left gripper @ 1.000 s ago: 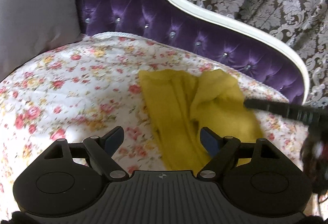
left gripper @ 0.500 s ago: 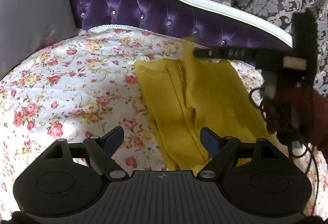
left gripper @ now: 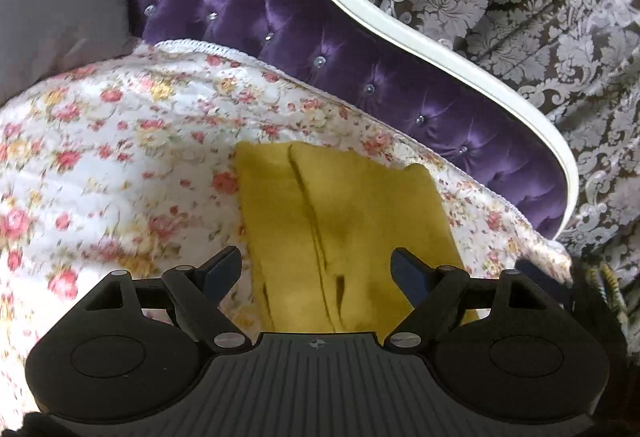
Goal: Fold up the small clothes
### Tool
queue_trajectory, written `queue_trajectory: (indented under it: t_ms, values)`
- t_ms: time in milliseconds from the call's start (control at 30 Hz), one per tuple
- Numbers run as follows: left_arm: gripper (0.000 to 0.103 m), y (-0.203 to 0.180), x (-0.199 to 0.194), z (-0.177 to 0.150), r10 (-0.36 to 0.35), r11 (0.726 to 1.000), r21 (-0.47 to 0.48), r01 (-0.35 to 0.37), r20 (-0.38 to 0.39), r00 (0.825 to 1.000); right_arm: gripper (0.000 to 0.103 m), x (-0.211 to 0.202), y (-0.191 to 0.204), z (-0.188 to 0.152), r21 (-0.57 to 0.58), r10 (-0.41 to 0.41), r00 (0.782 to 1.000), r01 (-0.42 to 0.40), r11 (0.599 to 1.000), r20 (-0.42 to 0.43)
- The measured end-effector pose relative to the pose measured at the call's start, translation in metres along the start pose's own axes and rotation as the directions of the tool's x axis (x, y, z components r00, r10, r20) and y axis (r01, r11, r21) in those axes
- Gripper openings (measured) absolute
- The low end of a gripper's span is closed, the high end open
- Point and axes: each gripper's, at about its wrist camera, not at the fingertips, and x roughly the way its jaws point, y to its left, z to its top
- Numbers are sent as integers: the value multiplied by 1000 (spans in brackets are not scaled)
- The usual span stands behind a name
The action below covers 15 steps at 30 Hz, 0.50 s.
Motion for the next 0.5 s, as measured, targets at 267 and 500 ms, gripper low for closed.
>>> queue_trajectory:
  t_ms: [267, 500]
  values:
    - [82, -11, 19, 19, 3, 999, 37, -2, -22, 1000, 73, 16, 26, -12, -50, 80, 993, -85, 995, -91]
    - [83, -14, 39, 33, -20, 1000, 21, 22, -67, 998, 58, 28, 30, -26, -44, 99, 982, -107, 993, -161]
